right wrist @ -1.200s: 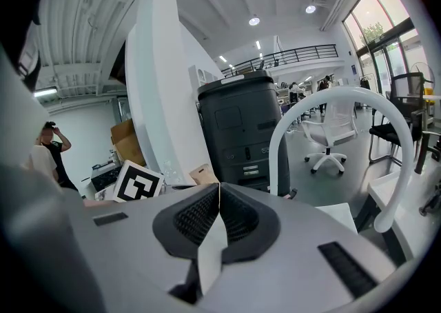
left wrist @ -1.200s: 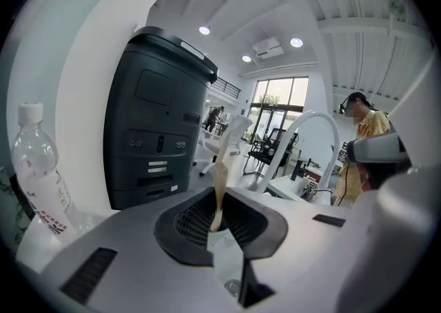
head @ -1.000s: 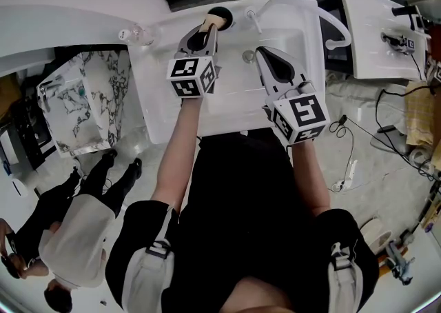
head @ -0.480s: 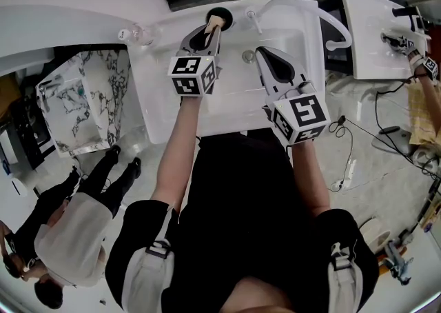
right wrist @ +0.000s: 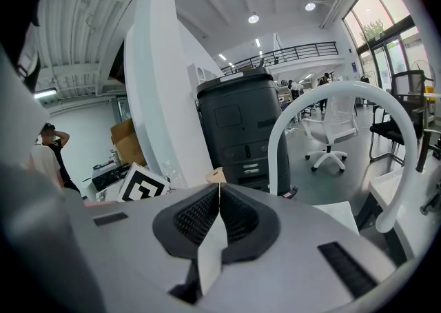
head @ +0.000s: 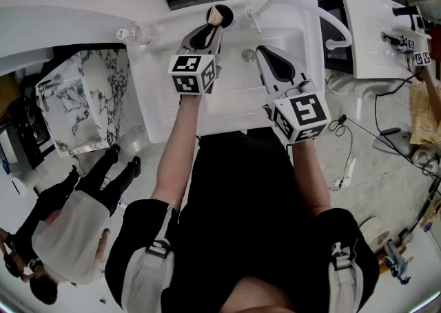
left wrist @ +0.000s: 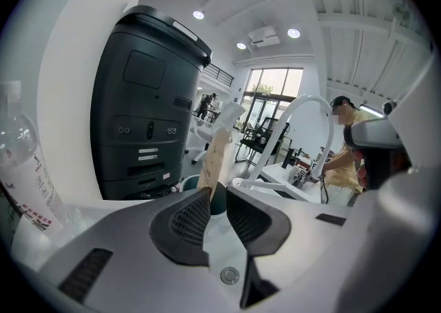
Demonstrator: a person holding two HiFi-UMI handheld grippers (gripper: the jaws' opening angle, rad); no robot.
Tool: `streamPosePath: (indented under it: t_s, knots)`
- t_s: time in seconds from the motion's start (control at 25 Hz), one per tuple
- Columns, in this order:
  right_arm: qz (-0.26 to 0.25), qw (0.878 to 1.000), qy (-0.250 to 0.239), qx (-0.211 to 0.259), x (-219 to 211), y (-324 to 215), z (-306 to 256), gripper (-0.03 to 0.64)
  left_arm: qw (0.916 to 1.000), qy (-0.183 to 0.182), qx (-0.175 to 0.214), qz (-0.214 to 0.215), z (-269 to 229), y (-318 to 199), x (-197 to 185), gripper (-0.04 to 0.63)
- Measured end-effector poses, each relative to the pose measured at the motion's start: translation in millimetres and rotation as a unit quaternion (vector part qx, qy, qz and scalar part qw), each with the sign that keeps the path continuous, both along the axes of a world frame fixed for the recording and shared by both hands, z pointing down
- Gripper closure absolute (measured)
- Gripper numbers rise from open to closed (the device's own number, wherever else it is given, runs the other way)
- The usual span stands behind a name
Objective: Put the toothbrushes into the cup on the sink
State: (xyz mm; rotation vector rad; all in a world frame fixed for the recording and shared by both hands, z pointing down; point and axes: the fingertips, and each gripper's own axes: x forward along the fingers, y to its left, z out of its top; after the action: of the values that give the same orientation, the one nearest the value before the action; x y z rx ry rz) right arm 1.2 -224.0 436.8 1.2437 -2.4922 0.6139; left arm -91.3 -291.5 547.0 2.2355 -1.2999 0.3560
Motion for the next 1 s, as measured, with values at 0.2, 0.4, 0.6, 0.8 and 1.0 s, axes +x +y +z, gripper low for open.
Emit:
streamPosePath:
  t_s: [0.2,0.4,0.6,0.8,1.0]
  knots:
    - [-0.008,1.000,-0.003,0.005,-1,0,-5,0.586,1.0000,-0.002,0.001,-0.005,-4,3,0,0.514]
    - [-0.021,1.000,-0.006,0.012,-1,2,-10,0.586,0.9999,-0.005,0.003,-0.015,-7,9,0,0.514]
    - [-0.034,0.999,-0.009,0.019,3,7,-14,0.586,0.9995,-0.009,0.006,-0.028,-12,17,1,0.514]
    - [-0.051,0.998,-0.014,0.028,6,12,-20,0.586,0.9988,-0.014,0.013,-0.046,-20,28,1,0.514]
    - [-0.076,0.996,-0.023,0.041,9,21,-28,0.586,0.9970,-0.021,0.026,-0.070,-32,42,0,0.514]
